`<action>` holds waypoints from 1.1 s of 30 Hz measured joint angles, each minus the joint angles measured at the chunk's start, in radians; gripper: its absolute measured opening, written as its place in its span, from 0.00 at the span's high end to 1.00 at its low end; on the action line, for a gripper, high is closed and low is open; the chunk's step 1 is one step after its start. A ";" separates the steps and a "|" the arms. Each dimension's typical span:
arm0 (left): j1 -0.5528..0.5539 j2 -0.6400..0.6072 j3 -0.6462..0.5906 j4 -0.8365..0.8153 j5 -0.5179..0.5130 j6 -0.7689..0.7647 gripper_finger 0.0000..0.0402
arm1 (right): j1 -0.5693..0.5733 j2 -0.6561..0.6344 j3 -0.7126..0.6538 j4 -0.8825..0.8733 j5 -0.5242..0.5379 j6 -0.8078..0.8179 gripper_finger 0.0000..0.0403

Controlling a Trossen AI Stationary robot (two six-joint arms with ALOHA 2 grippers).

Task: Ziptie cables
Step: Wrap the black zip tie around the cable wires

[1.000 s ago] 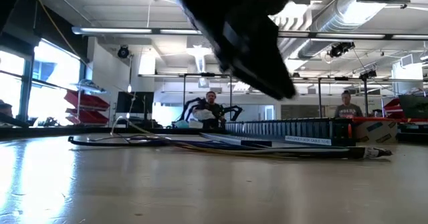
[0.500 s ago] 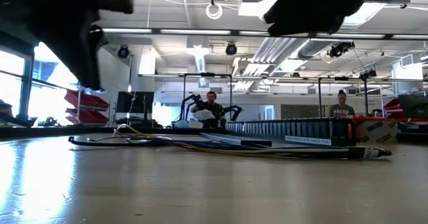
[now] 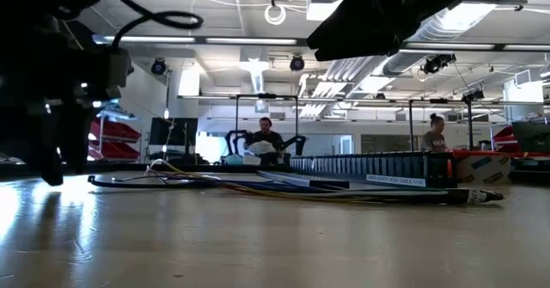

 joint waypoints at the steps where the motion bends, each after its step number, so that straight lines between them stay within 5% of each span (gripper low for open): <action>1: 0.008 0.000 -0.015 0.026 0.008 0.022 0.66 | -0.008 0.000 0.000 0.000 -0.016 -0.006 0.49; 9: 0.025 -0.003 -0.055 0.159 -0.008 0.160 0.67 | -0.082 0.000 0.000 0.026 -0.090 -0.028 0.49; 17: 0.041 0.001 -0.056 0.267 0.019 0.213 0.86 | -0.152 0.021 0.000 0.133 -0.436 -0.175 0.49; 20: 0.047 0.002 -0.046 0.275 0.048 0.211 0.97 | -0.178 0.087 0.001 0.247 -0.543 -0.257 0.49; 24: 0.047 0.002 0.011 0.271 0.069 0.230 0.98 | -0.203 0.237 0.069 0.332 -0.635 -0.325 0.49; 33: 0.047 0.001 0.137 0.237 0.120 0.261 1.00 | -0.241 0.523 0.413 0.146 -0.655 -0.518 0.49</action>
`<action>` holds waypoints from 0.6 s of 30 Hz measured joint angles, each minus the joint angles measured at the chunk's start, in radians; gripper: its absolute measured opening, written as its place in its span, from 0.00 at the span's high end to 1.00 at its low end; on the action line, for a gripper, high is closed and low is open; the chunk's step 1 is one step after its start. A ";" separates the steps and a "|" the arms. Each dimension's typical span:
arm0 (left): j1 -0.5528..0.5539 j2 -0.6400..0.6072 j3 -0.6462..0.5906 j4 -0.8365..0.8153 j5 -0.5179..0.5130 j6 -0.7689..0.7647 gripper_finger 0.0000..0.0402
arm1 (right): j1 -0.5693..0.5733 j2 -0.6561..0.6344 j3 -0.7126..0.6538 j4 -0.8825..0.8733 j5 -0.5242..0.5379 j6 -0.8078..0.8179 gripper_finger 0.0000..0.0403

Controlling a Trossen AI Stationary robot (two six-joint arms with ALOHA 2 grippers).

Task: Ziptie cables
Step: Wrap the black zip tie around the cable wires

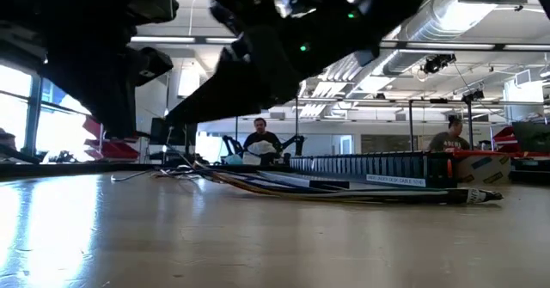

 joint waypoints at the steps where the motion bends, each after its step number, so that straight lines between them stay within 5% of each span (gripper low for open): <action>1: 0.000 0.000 0.006 -0.001 0.006 0.000 1.00 | 0.000 0.020 0.034 -0.030 -0.002 -0.022 0.49; 7: -0.002 0.000 0.018 -0.005 0.028 0.006 1.00 | 0.002 0.108 0.180 -0.142 -0.089 -0.077 0.55; 14: -0.001 -0.001 0.020 -0.031 0.028 0.002 0.98 | 0.001 0.119 0.195 -0.192 -0.103 0.006 0.95; 18: 0.001 -0.026 0.020 -0.176 -0.005 -0.021 0.90 | 0.009 0.115 0.164 -0.221 -0.099 0.119 0.99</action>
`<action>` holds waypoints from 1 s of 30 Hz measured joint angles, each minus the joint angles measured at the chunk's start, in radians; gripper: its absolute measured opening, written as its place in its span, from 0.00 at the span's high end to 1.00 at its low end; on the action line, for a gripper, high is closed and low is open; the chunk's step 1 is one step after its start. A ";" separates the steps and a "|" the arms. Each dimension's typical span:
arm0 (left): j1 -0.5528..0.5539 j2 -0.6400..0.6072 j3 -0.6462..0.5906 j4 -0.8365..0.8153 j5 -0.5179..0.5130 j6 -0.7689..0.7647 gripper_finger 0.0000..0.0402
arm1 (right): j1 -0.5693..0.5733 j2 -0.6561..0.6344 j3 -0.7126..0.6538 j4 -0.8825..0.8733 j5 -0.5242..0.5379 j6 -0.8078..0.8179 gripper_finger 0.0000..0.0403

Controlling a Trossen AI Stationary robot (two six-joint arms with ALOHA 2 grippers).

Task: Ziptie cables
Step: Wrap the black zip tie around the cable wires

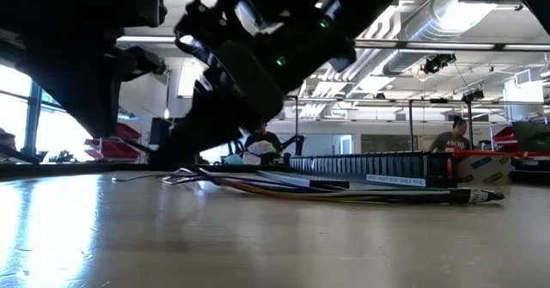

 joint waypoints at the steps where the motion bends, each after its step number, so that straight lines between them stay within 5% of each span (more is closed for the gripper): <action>1: 0.000 -0.007 0.000 -0.032 -0.019 -0.027 0.88 | 0.007 -0.007 -0.028 0.015 0.009 0.024 1.00; 7: -0.003 -0.029 -0.009 -0.065 -0.159 -0.045 0.79 | 0.066 -0.095 -0.294 0.339 0.113 0.220 1.00; 13: 0.047 -0.025 -0.114 0.300 -0.279 0.238 0.72 | 0.151 -0.232 -0.534 0.722 0.328 0.323 1.00; 20: 0.190 -0.022 -0.193 0.567 -0.106 0.456 0.63 | 0.248 -0.345 -0.636 0.784 0.576 0.313 1.00; 24: 0.260 0.009 -0.220 0.661 0.034 0.515 0.58 | 0.254 -0.347 -0.643 0.776 0.583 0.313 1.00; 30: 0.317 0.114 -0.222 0.660 0.077 0.565 0.57 | 0.240 -0.345 -0.642 0.776 0.561 0.295 1.00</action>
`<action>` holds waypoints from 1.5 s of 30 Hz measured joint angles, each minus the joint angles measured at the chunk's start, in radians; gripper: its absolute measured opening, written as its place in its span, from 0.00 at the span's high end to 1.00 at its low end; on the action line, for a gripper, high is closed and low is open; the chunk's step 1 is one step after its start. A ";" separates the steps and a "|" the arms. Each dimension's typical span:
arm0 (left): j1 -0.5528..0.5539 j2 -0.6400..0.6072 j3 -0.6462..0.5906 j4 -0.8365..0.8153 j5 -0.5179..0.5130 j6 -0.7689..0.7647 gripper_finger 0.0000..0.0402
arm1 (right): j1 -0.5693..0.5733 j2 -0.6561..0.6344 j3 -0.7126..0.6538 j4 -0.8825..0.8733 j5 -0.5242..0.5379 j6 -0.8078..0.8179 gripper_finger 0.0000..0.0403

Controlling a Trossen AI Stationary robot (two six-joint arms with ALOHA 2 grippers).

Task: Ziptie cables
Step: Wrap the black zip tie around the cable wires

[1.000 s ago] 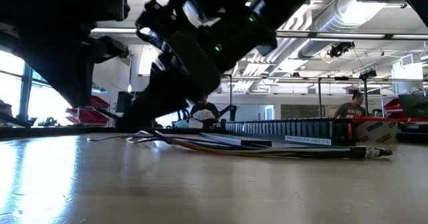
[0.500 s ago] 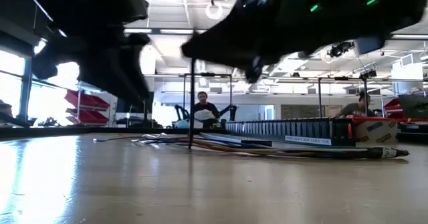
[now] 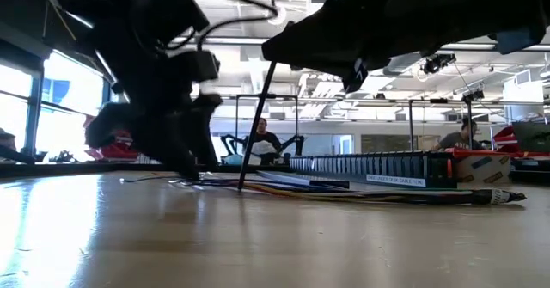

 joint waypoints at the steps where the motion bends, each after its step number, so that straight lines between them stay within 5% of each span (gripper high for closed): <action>1: 0.005 0.018 0.000 0.003 0.014 0.007 0.57 | -0.004 0.000 0.000 0.000 -0.011 -0.001 1.00; 10: 0.041 0.107 0.015 0.041 0.113 -0.068 0.58 | -0.053 0.000 0.000 -0.071 -0.093 -0.003 1.00; 23: -0.036 0.105 0.011 -0.015 0.228 -0.562 0.96 | -0.126 0.102 0.022 -0.016 -0.180 -0.129 1.00; 29: -0.118 0.074 0.003 -0.010 0.175 -0.686 0.98 | -0.126 0.159 0.103 -0.040 -0.174 -0.230 1.00; 37: -0.075 -0.052 0.001 -0.044 -0.076 -0.419 0.90 | -0.129 0.161 0.118 -0.060 -0.091 -0.263 1.00; 45: 0.090 -0.066 0.003 -0.056 0.050 -0.118 0.67 | -0.134 0.161 0.118 -0.073 -0.091 -0.219 1.00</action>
